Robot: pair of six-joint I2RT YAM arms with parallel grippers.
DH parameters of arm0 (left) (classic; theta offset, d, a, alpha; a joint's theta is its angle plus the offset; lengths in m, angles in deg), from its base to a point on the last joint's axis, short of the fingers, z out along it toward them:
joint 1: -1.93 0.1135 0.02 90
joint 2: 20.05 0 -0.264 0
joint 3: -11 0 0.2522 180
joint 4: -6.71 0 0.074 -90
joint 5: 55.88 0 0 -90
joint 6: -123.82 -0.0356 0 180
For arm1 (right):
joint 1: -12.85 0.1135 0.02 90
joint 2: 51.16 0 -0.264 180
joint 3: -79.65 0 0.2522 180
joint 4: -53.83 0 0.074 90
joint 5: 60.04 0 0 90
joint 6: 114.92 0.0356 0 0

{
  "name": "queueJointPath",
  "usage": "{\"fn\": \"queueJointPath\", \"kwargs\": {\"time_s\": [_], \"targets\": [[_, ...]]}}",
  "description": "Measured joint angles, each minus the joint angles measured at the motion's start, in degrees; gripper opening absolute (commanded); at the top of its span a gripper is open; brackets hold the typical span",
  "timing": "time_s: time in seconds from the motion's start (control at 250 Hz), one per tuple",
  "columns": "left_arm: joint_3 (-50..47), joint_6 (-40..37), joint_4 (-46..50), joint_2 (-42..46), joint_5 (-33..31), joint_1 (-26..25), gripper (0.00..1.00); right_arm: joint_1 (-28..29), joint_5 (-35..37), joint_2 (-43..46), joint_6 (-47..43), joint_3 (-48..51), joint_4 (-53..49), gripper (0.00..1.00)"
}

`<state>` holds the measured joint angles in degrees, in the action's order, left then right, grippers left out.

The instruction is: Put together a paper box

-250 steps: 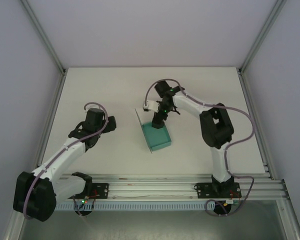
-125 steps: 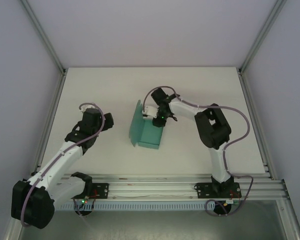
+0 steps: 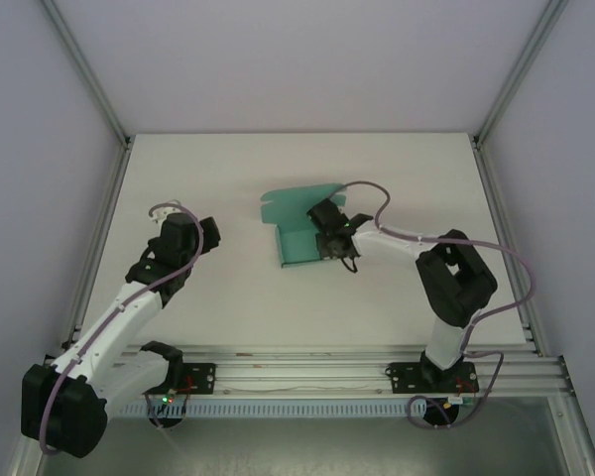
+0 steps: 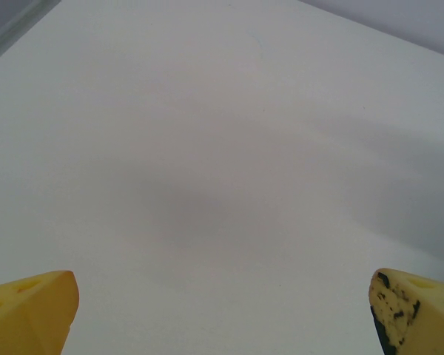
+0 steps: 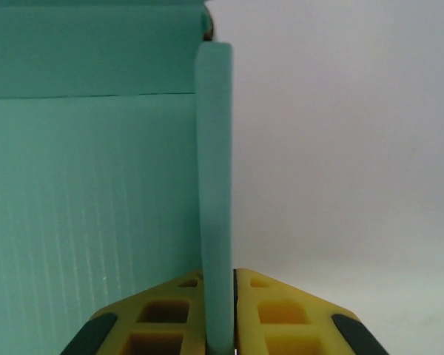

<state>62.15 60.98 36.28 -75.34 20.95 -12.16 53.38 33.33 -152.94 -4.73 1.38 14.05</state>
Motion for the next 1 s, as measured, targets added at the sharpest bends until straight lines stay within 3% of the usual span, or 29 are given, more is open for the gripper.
{"fn": "queueJointPath", "kwargs": {"time_s": [0.144,0.28,0.404,0.492,0.56,0.668,0.771,0.999], "targets": [[0.1,-1.2,-2.0,-1.4,4.1,0.0,1.0,2.0,1.2,0.0,9.7,0.5,-1.4,0.19],[0.0,-4.5,-5.9,-4.2,11.7,0.0,1.0,2.0,2.6,-0.1,12.6,0.5,-1.7,0.28],[0.1,-9.4,-9.8,-7.9,20.2,0.0,1.0,2.1,2.8,0.0,12.7,0.3,-2.2,0.47],[1.5,-13.4,-10.7,-11.3,26.3,0.0,1.0,2.1,2.8,0.2,12.2,0.3,-2.2,0.53],[3.8,-16.1,-11.2,-14.1,29.5,0.0,1.0,2.1,3.3,1.6,10.9,0.3,-2.4,0.68],[10.2,-21.8,-11.1,-19.3,34.4,0.0,1.0,1.8,5.4,6.6,6.1,0.3,-3.1,0.85],[17.9,-29.3,-9.8,-25.2,40.3,0.2,1.0,0.1,4.5,13.0,-2.1,0.3,-2.1,0.95],[34.7,-49.1,3.2,-39.3,52.6,0.2,1.0,-8.4,-7.6,16.4,-23.8,-4.2,-2.9,0.99]]}}
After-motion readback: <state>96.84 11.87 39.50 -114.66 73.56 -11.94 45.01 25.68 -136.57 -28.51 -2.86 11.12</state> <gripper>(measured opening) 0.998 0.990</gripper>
